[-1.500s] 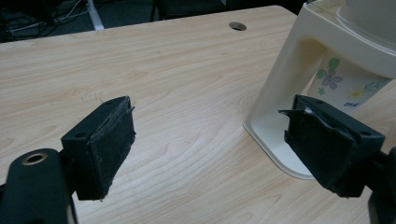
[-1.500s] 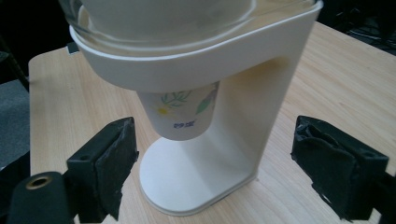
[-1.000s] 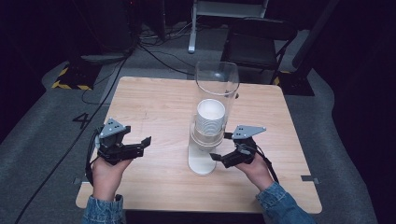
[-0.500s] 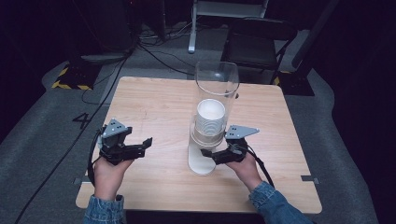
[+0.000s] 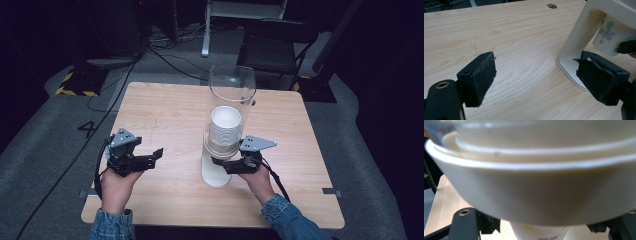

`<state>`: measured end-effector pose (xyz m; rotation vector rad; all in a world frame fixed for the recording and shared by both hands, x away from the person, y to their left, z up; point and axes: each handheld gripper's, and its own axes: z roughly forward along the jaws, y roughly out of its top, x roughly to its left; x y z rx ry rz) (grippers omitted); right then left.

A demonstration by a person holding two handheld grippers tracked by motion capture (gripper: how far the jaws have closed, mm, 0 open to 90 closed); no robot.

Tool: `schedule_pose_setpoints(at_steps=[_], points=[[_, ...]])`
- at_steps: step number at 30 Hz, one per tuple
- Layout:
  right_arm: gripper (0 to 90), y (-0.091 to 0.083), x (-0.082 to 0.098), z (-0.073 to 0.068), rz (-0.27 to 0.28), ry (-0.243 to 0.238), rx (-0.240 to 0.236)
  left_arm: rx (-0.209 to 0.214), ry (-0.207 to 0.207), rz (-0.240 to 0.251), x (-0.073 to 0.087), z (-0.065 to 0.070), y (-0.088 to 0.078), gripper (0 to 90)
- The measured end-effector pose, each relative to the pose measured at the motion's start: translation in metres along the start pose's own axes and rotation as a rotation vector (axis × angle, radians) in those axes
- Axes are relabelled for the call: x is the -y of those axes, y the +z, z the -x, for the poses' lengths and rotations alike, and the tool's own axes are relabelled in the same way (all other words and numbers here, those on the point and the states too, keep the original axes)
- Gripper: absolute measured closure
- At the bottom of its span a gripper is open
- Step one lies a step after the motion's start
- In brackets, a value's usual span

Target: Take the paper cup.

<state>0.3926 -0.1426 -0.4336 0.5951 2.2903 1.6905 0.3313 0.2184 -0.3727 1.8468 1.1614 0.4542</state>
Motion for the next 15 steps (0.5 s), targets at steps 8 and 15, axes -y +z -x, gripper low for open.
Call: schedule_pose_setpoints(at_steps=[8,15], points=[[31.6,-0.0013,-0.0003,-0.0010,-0.023,-0.007,0.009,0.004,0.001,-0.002,0.0000,0.0007,0.0002,15.7],[32.4,-0.0019,0.0036,-0.0025,-0.009,-0.003,0.015,0.008,-0.003,0.000,0.0002,0.0005,-0.0010,15.7]])
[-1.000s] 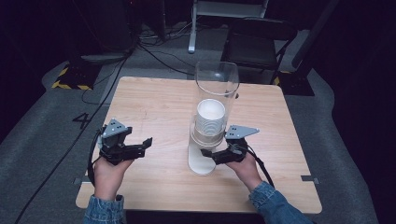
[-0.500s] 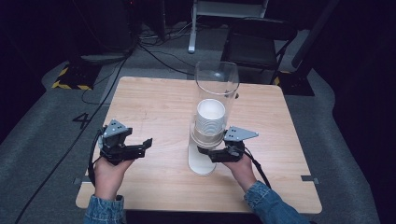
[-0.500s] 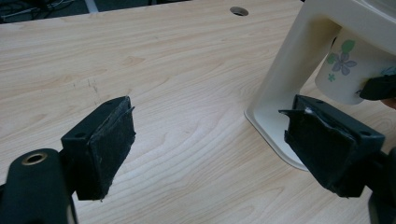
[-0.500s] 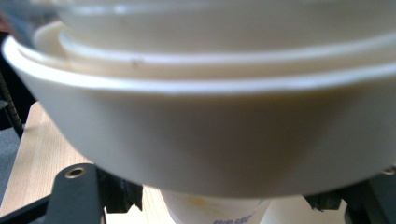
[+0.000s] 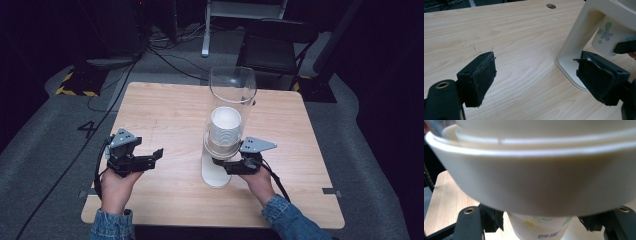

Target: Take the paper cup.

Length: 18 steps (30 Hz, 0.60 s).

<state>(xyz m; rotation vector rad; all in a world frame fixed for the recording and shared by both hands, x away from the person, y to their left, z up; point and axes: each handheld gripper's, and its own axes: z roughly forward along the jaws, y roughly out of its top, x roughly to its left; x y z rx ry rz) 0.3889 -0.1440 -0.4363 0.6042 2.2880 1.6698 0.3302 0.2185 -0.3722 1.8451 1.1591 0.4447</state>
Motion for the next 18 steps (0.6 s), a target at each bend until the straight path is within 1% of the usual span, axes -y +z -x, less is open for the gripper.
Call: schedule_pose_setpoints(at_steps=[5,7,9,11,13,18], points=[[32.4,-0.0006,0.0019,-0.0025,0.004,0.025,-0.001,0.014,0.005,-0.004,-0.0003,0.0014,0.0015,15.7],[32.5,-0.0011,0.0018,-0.0036,-0.001,0.032,0.000,0.012,0.004,-0.003,-0.0003,0.0020,0.0024,15.7],[32.5,-0.0020,0.0019,-0.0056,-0.010,0.049,0.004,0.014,0.007,-0.005,-0.0004,0.0020,0.0026,15.7],[32.5,-0.0021,0.0021,-0.0062,-0.009,0.054,0.005,0.015,0.008,-0.008,-0.0003,0.0017,0.0028,15.7],[32.5,-0.0029,0.0035,-0.0084,-0.007,0.068,0.010,0.015,0.006,-0.008,0.0000,0.0012,0.0032,15.7],[32.6,-0.0033,0.0041,-0.0091,-0.007,0.076,0.014,0.016,0.003,-0.009,0.0005,0.0018,0.0040,15.7]])
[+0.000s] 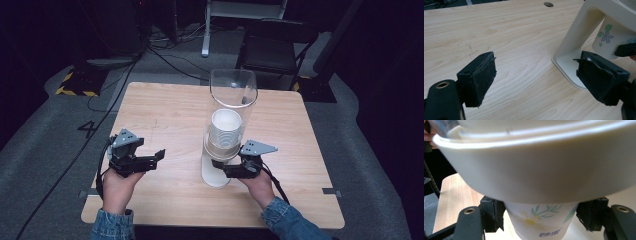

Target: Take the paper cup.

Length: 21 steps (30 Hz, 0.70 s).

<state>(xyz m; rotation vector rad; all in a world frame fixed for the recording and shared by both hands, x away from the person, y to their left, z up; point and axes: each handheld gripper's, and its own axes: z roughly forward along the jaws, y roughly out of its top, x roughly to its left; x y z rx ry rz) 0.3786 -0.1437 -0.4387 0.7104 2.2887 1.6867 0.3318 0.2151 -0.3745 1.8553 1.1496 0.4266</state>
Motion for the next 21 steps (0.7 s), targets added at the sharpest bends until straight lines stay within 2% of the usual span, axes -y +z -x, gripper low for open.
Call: schedule_pose_setpoints(at_steps=[5,6,8,9,13,14,21], points=[[32.6,0.0006,-0.0001,0.0013,0.003,-0.003,-0.005,0.001,-0.001,-0.003,0.0006,-0.0012,0.0000,15.7],[32.7,0.0010,-0.0002,0.0019,0.002,-0.021,0.003,0.001,-0.007,-0.004,0.0011,-0.0014,0.0003,15.7],[32.7,0.0013,-0.0001,0.0021,0.005,-0.027,0.004,0.001,-0.008,-0.006,0.0015,-0.0018,0.0005,15.7],[32.7,0.0019,0.0002,0.0035,0.008,-0.050,0.008,0.001,-0.005,-0.006,0.0014,-0.0019,0.0004,15.7],[32.8,0.0029,0.0012,0.0062,0.016,-0.079,0.015,0.002,-0.007,-0.004,0.0014,-0.0012,0.0005,15.7],[32.7,0.0040,0.0026,0.0072,0.011,-0.121,0.037,0.002,-0.005,-0.005,0.0014,-0.0012,0.0006,15.7],[32.7,0.0044,0.0047,0.0088,0.028,-0.117,0.027,0.003,-0.006,-0.005,0.0014,-0.0016,0.0004,15.7]])
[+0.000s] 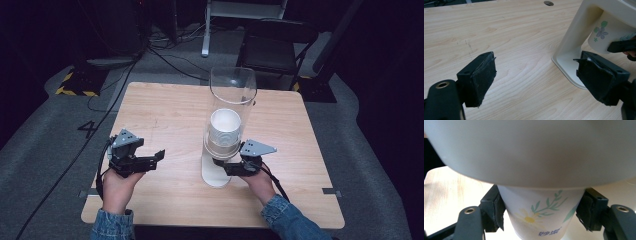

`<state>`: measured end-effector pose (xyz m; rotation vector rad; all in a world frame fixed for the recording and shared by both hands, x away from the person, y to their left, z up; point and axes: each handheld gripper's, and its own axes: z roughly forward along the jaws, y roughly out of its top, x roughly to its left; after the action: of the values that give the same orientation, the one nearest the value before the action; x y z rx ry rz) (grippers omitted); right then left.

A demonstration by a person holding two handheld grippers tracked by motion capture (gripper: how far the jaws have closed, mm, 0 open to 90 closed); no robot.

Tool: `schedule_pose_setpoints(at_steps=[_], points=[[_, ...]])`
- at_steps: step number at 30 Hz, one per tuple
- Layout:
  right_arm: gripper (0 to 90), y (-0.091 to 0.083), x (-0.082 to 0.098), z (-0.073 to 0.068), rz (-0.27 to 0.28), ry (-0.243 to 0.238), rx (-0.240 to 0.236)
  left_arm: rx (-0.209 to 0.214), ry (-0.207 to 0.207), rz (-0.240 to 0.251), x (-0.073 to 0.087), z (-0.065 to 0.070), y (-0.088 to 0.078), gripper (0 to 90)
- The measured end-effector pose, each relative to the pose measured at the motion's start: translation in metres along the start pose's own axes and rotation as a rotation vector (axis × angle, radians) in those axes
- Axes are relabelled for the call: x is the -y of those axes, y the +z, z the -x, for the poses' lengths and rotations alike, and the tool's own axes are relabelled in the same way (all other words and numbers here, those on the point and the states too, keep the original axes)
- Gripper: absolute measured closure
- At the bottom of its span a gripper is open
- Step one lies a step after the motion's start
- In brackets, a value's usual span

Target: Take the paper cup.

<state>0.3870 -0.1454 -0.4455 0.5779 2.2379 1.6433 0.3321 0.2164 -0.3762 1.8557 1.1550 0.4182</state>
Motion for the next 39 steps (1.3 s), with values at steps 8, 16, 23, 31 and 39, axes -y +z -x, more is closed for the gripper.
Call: schedule_pose_setpoints(at_steps=[8,16,23,31,39], points=[[35.1,0.010,0.018,0.002,-0.131,0.077,-0.032,0.001,0.003,0.007,-0.001,0.000,-0.002,15.7],[34.2,0.010,0.022,0.001,-0.143,0.061,-0.025,0.005,-0.002,0.002,-0.001,0.000,-0.001,15.7],[34.0,0.009,0.026,-0.001,-0.190,0.045,-0.029,0.007,-0.001,0.004,-0.002,0.000,0.000,15.7],[34.0,0.004,0.032,0.001,-0.231,0.055,-0.031,0.022,0.009,0.002,-0.006,0.000,0.005,15.7],[34.0,-0.001,0.039,0.001,-0.284,0.060,-0.030,0.034,0.017,-0.001,-0.012,0.002,0.013,15.7]])
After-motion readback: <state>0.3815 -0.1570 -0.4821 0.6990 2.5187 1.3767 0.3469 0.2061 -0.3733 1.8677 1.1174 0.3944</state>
